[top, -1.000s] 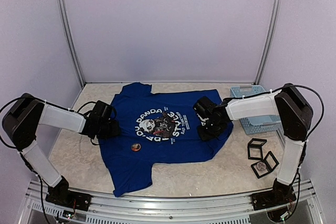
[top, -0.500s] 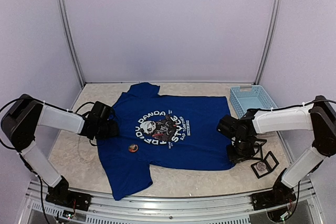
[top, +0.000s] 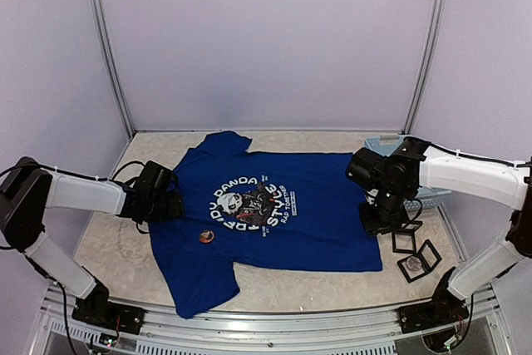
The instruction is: Pin the brooch onto the clothing
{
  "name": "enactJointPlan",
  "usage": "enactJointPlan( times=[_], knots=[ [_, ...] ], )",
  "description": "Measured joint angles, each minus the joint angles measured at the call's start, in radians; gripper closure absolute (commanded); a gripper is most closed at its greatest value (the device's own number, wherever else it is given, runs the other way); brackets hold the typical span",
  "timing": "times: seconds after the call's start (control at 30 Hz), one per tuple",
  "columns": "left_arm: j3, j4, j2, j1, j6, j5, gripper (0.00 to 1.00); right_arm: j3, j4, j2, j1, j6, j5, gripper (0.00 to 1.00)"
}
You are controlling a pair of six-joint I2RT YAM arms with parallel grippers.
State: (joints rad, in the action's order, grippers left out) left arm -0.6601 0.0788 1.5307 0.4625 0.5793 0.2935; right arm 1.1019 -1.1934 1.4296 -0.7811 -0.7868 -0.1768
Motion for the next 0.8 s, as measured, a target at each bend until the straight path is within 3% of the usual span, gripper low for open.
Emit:
enactJointPlan(
  times=[0.13, 0.27, 0.37, 0.57, 0.7, 0.8],
  knots=[
    [-0.001, 0.037, -0.097, 0.085, -0.004, 0.092, 0.30, 0.062, 0.182, 0.149, 0.016, 0.124, 0.011, 0.79],
    [-0.016, 0.067, -0.211, 0.249, -0.049, 0.154, 0.46, 0.137, 0.381, 0.353, 0.044, 0.228, 0.006, 0.82],
    [-0.067, 0.061, -0.220, 0.373, -0.138, 0.096, 0.62, 0.165, 0.476, 0.425, 0.070, 0.279, 0.002, 0.82],
    [-0.292, 0.074, 0.045, 0.569, -0.346, 0.018, 0.84, 0.177, 0.612, 0.450, 0.150, 0.343, -0.009, 0.85],
    [-0.436, 0.140, 0.294, 0.639, -0.443, -0.012, 0.84, 0.183, 0.703, 0.505, 0.227, 0.373, -0.007, 0.87],
    [-0.431, 0.177, 0.370, 0.648, -0.470, -0.029, 0.84, 0.188, 0.745, 0.553, 0.278, 0.389, 0.000, 0.87]
  ],
)
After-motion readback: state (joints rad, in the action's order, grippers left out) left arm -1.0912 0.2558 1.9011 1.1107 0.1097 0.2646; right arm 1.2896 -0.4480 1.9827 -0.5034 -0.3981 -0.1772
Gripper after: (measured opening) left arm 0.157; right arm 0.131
